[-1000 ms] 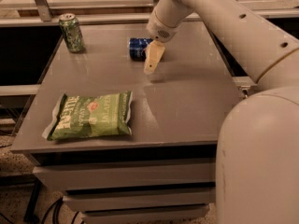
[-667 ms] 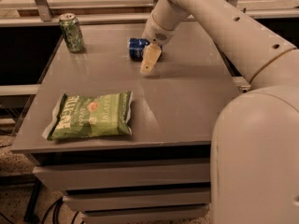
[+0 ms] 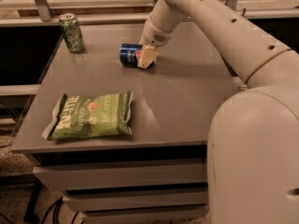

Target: Move pepsi can near green jalapeno chip bag

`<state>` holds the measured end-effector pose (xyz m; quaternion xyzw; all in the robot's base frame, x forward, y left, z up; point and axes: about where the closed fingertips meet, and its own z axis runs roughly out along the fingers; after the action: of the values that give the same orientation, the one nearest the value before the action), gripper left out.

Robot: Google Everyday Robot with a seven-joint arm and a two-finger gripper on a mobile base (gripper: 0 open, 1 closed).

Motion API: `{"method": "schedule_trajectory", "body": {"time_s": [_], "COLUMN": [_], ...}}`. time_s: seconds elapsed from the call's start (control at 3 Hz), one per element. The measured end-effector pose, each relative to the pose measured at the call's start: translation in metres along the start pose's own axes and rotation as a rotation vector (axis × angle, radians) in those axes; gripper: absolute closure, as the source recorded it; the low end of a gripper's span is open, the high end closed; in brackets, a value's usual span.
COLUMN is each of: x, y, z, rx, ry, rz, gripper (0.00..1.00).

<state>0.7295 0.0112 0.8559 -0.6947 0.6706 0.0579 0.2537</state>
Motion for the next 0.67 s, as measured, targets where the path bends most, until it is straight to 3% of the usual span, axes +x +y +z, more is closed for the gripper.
{"method": "schedule_trajectory", "body": {"time_s": [0.33,0.67], "x": [0.0012,0.0004], "y": [-0.0012,-0.0040], "z": [-0.0019,-0.0093], "rx": [0.002,0.013], "ry": [-0.002,-0.008], "rz": [-0.001,-0.011], "gripper": [0.88,1.00]}}
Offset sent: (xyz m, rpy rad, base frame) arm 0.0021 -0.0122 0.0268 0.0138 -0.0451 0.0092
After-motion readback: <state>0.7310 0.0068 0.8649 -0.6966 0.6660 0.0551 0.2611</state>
